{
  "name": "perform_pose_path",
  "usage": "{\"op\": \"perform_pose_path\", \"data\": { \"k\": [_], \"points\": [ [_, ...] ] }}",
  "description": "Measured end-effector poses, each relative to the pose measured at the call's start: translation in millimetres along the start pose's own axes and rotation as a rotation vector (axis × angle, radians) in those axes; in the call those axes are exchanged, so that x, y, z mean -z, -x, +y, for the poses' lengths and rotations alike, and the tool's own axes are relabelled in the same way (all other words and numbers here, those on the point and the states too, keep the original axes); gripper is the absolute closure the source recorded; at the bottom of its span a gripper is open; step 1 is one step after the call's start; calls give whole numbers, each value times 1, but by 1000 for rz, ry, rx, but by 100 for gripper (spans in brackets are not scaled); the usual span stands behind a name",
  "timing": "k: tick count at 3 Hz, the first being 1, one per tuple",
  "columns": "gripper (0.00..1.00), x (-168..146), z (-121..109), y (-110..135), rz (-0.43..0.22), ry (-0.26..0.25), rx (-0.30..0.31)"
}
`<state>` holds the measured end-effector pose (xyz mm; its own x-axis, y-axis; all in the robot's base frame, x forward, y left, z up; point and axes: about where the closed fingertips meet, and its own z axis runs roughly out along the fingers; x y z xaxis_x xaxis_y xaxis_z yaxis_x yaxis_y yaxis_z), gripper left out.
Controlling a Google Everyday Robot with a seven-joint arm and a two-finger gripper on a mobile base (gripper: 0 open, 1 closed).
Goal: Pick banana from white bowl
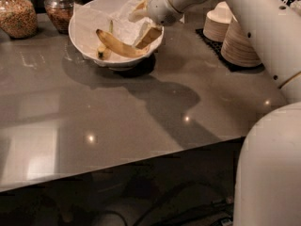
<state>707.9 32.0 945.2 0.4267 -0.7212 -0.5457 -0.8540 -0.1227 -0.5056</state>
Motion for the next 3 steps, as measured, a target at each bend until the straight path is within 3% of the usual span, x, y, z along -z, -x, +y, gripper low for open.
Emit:
{"op": "perform_pose_path", "data": {
  "k": [3],
  "points": [
    [41, -72, 3, -11, 52, 130, 54]
  ]
}}
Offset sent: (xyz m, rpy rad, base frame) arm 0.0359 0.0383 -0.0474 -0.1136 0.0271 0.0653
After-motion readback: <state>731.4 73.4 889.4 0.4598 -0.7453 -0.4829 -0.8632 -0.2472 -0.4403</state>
